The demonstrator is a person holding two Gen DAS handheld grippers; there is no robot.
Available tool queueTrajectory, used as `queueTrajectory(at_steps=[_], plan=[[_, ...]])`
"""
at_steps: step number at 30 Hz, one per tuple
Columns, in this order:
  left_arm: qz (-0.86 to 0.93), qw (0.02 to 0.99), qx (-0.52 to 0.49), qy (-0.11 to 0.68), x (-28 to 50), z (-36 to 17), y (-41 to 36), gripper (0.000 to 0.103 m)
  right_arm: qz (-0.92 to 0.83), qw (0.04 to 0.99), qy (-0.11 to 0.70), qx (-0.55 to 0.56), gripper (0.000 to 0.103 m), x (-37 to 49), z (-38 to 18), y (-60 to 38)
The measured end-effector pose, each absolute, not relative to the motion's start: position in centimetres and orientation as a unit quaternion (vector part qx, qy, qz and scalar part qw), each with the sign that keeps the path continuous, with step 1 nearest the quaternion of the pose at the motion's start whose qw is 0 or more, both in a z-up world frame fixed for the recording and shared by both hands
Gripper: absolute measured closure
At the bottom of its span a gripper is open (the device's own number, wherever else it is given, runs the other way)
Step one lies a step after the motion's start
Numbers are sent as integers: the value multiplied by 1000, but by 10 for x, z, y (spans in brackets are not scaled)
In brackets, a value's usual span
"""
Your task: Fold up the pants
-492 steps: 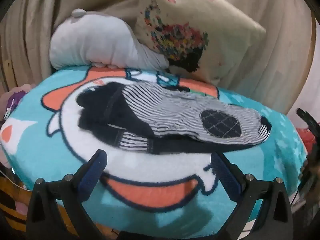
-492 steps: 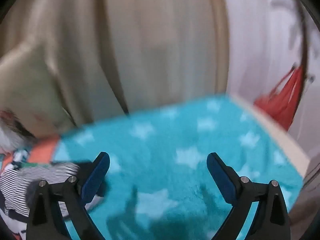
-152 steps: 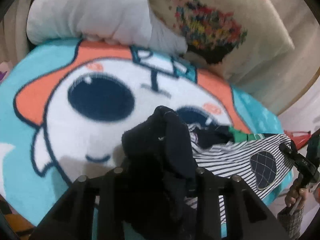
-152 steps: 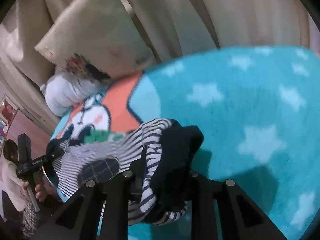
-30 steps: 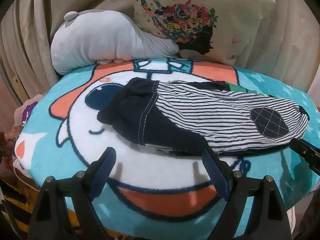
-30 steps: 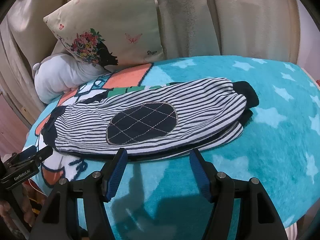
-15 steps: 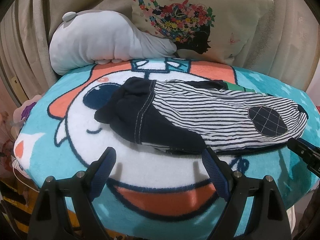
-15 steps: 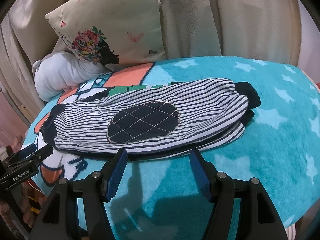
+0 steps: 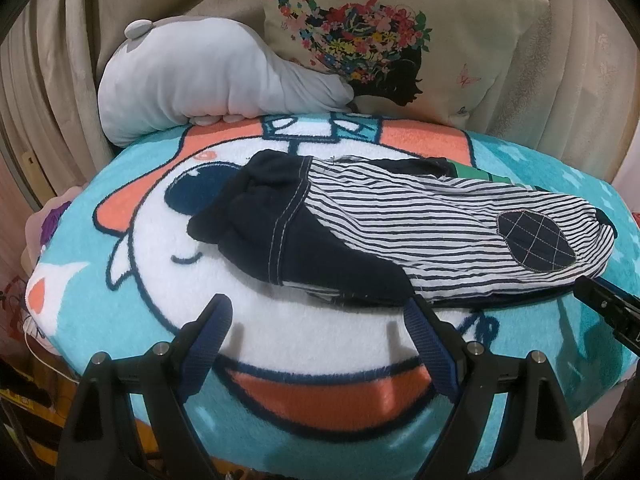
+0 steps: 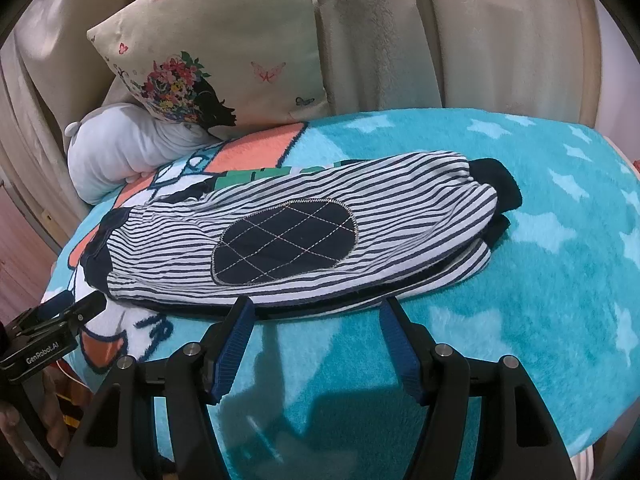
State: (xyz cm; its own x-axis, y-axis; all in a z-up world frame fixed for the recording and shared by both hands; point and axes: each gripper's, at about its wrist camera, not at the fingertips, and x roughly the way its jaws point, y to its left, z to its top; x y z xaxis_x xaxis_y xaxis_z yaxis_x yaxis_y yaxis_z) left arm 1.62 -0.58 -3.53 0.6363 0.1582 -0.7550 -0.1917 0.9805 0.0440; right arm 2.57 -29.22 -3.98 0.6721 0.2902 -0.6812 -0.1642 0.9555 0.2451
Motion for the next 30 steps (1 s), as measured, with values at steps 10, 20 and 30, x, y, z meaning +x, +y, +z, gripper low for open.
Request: queueTrajectory(at_steps=[10, 20, 30], plan=[[96, 903, -22, 419, 16, -37, -5, 16, 124, 910, 387, 84, 33, 26, -40, -292], [95, 902, -22, 421, 16, -38, -5, 16, 124, 909, 389, 85, 33, 27, -42, -292], [74, 905, -16, 418, 21, -28, -14, 16, 118, 914, 380, 84, 33, 24, -38, -298]])
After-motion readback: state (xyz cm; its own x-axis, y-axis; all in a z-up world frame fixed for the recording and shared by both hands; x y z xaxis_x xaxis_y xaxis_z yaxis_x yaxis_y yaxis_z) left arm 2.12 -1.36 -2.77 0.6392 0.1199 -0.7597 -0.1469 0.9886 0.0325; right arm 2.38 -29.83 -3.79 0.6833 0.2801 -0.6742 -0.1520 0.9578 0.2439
